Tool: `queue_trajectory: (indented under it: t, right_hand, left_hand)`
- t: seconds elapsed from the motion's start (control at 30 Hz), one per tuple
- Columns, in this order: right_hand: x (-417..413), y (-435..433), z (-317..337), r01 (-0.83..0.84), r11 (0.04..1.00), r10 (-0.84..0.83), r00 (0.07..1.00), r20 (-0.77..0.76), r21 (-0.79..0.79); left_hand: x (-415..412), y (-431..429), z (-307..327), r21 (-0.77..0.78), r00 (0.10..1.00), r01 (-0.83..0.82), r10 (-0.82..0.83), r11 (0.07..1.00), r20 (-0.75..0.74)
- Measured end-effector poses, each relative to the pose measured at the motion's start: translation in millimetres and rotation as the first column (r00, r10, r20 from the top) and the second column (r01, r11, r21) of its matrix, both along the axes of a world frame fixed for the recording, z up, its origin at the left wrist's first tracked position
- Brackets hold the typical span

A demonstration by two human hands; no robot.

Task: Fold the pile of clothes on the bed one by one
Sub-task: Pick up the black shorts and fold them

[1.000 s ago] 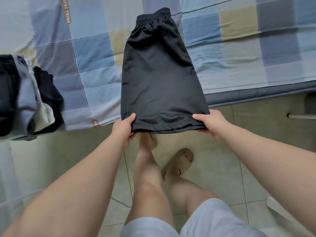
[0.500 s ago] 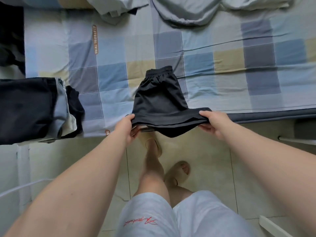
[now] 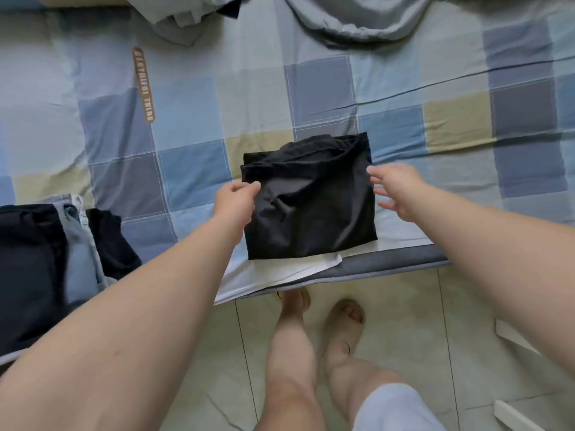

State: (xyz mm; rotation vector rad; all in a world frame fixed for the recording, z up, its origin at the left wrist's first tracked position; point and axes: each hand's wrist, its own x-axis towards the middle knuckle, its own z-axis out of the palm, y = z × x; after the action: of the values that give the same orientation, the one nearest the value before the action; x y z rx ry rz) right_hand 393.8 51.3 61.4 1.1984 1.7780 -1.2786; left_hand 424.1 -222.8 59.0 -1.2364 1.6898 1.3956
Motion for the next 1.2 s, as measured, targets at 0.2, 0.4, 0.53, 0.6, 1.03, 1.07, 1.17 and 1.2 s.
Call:
queue_trajectory:
  t: [0.2, 0.4, 0.53, 0.6, 1.03, 1.07, 1.17, 1.2]
  right_hand:
    - [38, 6, -60, -0.269, 0.936, 0.263, 0.963, 0.058, 0.228]
    - [43, 11, -109, -0.273, 0.949, 0.267, 0.962, 0.059, 0.160]
    - [39, 20, -122, -0.213, 0.973, 0.215, 0.976, 0.023, -0.089]
    - [37, 22, -119, -0.213, 0.958, 0.229, 0.971, 0.070, -0.190]
    - [22, -10, 123, -0.237, 0.930, 0.243, 0.970, -0.013, -0.282]
    - [24, -16, 144, -0.252, 0.924, 0.255, 0.967, -0.026, -0.287]
    - [30, -45, 201, -0.285, 0.912, 0.273, 0.959, -0.080, -0.296]
    - [31, -53, 212, -0.286, 0.912, 0.273, 0.958, -0.087, -0.293]
  left_hand:
    - [34, -5, -61, -0.191, 0.976, 0.216, -0.212, 0.958, 0.043]
    - [35, 6, -97, -0.160, 0.984, 0.176, -0.180, 0.971, -0.011]
    - [34, 11, -108, -0.090, 0.973, 0.206, -0.214, 0.974, -0.084]
    - [35, 11, -106, -0.083, 0.983, 0.172, -0.177, 0.982, -0.048]
    - [68, -12, 109, -0.024, 0.998, -0.049, 0.047, 0.999, -0.043]
    - [73, -18, 130, -0.030, 0.996, -0.065, 0.063, 0.997, -0.069]
    - [97, -45, 187, -0.062, 0.979, -0.154, 0.144, 0.986, -0.147]
    - [103, -52, 198, -0.065, 0.973, -0.181, 0.170, 0.981, -0.156]
